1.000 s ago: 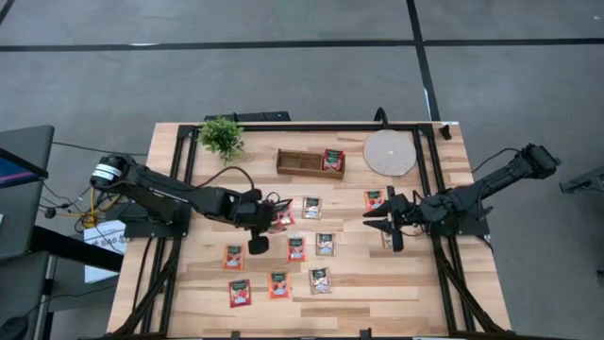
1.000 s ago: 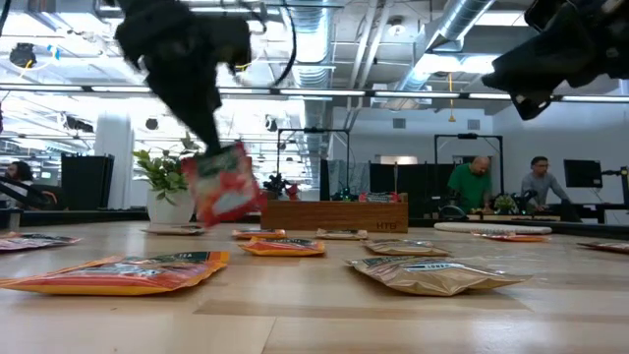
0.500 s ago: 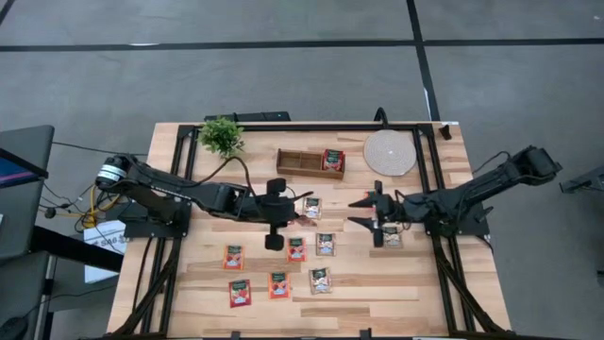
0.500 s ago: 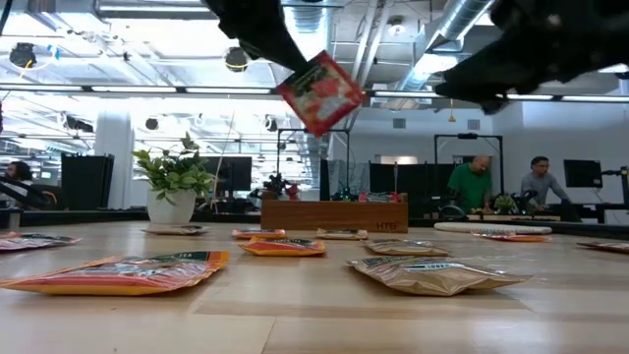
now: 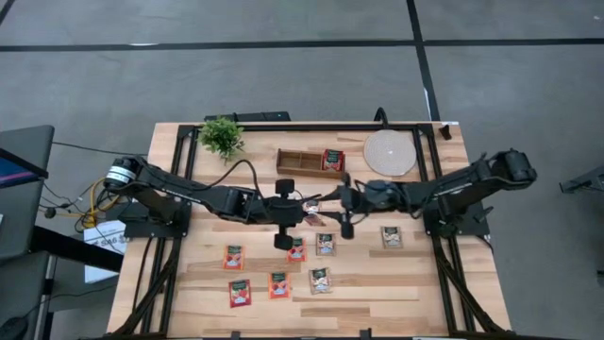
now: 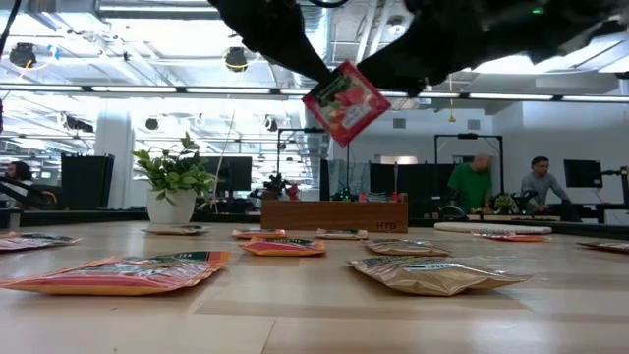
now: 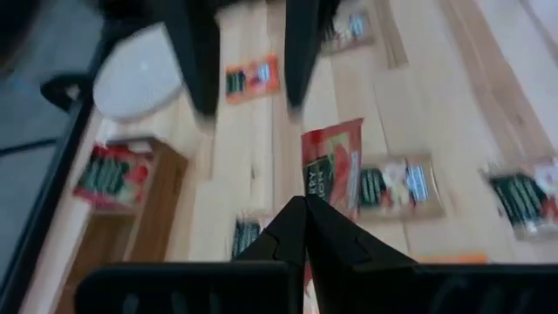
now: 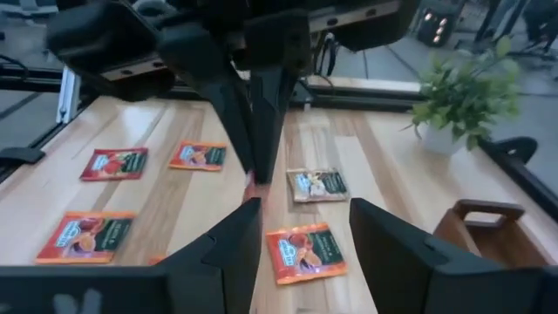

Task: Pick & Place Tea
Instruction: Put the red tea bag into the right section of the wooden organizer

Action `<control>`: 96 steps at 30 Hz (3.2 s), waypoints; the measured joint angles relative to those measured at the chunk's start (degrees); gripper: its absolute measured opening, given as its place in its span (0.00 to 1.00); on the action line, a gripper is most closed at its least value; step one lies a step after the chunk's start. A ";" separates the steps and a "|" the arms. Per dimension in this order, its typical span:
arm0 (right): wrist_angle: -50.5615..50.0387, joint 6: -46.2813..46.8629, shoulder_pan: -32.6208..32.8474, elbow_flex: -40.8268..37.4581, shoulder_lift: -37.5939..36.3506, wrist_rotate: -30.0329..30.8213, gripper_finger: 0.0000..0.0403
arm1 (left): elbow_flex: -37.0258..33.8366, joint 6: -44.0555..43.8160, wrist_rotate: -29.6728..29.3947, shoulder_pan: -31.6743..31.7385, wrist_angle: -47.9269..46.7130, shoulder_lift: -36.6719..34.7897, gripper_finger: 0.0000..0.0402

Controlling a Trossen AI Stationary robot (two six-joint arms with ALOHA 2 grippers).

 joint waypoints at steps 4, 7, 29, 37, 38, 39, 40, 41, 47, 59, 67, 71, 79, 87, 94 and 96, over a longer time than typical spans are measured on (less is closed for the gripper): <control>-5.08 -0.04 -1.44 4.19 3.71 -2.88 0.42 | 0.00 0.09 -0.26 0.07 -0.76 0.01 0.00; -8.39 -0.10 -1.73 6.95 5.38 -3.26 0.42 | 0.00 0.47 -2.12 0.07 -1.32 0.01 0.00; -11.91 0.46 -1.33 9.86 5.26 -4.27 0.41 | -0.02 -1.75 -5.20 0.31 -6.08 -0.03 0.00; -10.53 0.49 -1.33 9.82 5.26 -4.29 0.40 | -0.02 -1.35 -5.20 0.37 -4.05 -0.05 0.00; -10.53 0.49 -1.33 9.82 5.26 -4.29 0.40 | -0.02 -0.96 -5.20 0.37 -3.57 -0.05 0.00; -10.53 0.49 -1.33 9.82 5.26 -4.28 0.39 | -0.02 -0.62 -5.18 0.37 -3.09 -0.05 0.00; -10.54 0.49 -1.33 9.82 5.26 -4.27 0.39 | -0.02 -0.44 -5.20 0.37 -2.77 -0.05 0.00; -10.55 0.49 -1.33 9.80 5.26 -4.29 0.39 | -0.02 -0.39 -5.17 0.37 -2.69 -0.05 0.00; -10.55 0.49 -1.41 9.78 5.26 -4.27 0.35 | -0.02 -0.21 -5.18 0.37 -2.69 -0.07 0.00; -10.47 0.35 -1.39 9.78 5.26 -4.27 0.14 | -0.02 -0.20 -5.17 0.37 -2.69 -0.07 0.00; -10.48 0.35 -1.41 9.78 5.26 -4.29 0.01 | -0.02 -0.20 -4.97 0.35 -2.69 -0.07 0.00; -10.47 0.46 -1.41 9.78 5.26 -4.26 0.00 | -0.04 -0.20 -4.98 0.35 -2.67 -0.07 0.00; -10.47 0.53 -1.18 9.78 5.26 -1.70 0.00 | -0.07 -0.20 -4.96 0.37 -2.37 -0.07 0.00; -10.47 0.46 -0.85 9.78 5.26 -0.80 0.00 | -0.07 1.45 -4.93 0.35 -2.28 -0.07 0.01; -10.47 0.49 -0.85 9.78 5.26 -0.78 0.00 | -0.07 1.73 -4.91 0.35 -2.12 -0.09 0.11; -10.47 0.58 -0.85 9.78 5.26 -0.76 0.00 | -0.07 1.73 -4.91 0.35 -2.14 -0.09 0.16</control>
